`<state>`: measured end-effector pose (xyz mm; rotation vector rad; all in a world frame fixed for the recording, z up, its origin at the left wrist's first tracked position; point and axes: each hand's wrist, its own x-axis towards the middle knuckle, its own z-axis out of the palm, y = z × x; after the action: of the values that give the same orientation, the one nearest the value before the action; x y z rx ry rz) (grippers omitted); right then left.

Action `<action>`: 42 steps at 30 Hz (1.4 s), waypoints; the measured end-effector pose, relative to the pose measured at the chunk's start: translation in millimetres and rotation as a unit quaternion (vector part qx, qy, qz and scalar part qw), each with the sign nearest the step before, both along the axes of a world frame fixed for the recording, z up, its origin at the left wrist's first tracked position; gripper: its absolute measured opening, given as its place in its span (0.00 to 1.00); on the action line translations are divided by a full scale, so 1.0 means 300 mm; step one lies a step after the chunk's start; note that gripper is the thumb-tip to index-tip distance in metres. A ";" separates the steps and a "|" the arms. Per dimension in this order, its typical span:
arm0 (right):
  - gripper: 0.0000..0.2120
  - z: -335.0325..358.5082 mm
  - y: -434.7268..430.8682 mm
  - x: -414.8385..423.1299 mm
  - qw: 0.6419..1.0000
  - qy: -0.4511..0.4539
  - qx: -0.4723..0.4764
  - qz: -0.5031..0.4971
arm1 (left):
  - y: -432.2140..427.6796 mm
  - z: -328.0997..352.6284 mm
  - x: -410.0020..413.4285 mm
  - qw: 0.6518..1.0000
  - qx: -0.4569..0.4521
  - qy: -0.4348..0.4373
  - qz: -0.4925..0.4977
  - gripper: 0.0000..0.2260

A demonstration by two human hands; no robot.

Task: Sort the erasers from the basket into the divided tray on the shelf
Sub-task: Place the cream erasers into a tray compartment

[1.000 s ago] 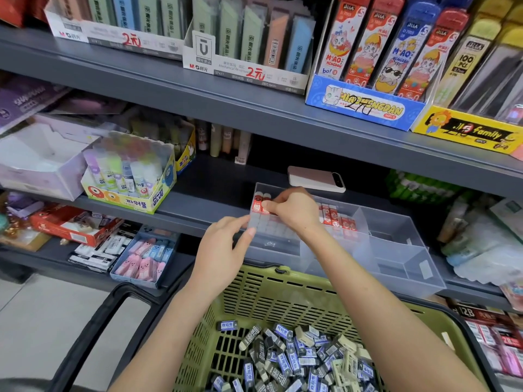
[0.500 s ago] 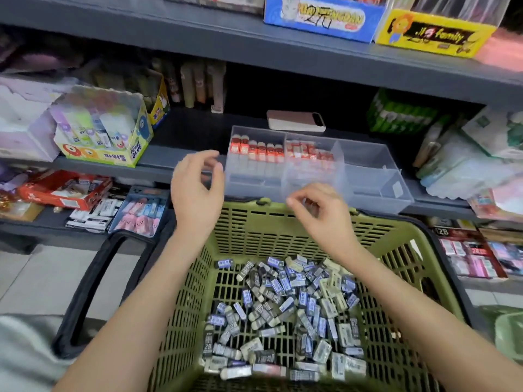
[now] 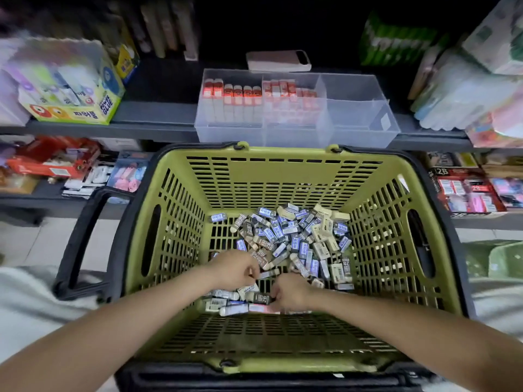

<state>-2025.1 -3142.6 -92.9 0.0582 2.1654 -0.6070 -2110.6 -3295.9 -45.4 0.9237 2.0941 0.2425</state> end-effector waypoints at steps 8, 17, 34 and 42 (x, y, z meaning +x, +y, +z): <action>0.15 -0.016 -0.012 0.010 0.994 -0.050 -0.035 -0.092 | -0.017 -0.038 -0.046 0.989 -0.004 -0.066 0.135 0.09; 0.05 0.166 0.039 -0.053 0.857 0.000 -0.306 -0.414 | 0.075 0.025 0.019 0.798 0.196 -0.325 0.467 0.10; 0.21 -0.047 0.301 -0.097 0.892 0.317 0.136 -0.292 | 0.102 0.018 -0.043 0.706 0.275 -0.351 0.551 0.08; 0.23 -0.001 0.291 -0.115 0.878 0.299 -0.031 -0.372 | 0.116 0.030 -0.028 0.661 0.275 -0.415 0.562 0.15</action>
<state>-2059.5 -3055.3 -93.3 0.7939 2.7003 -1.2603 -2118.9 -3261.0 -36.4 -0.3752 1.3765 1.6566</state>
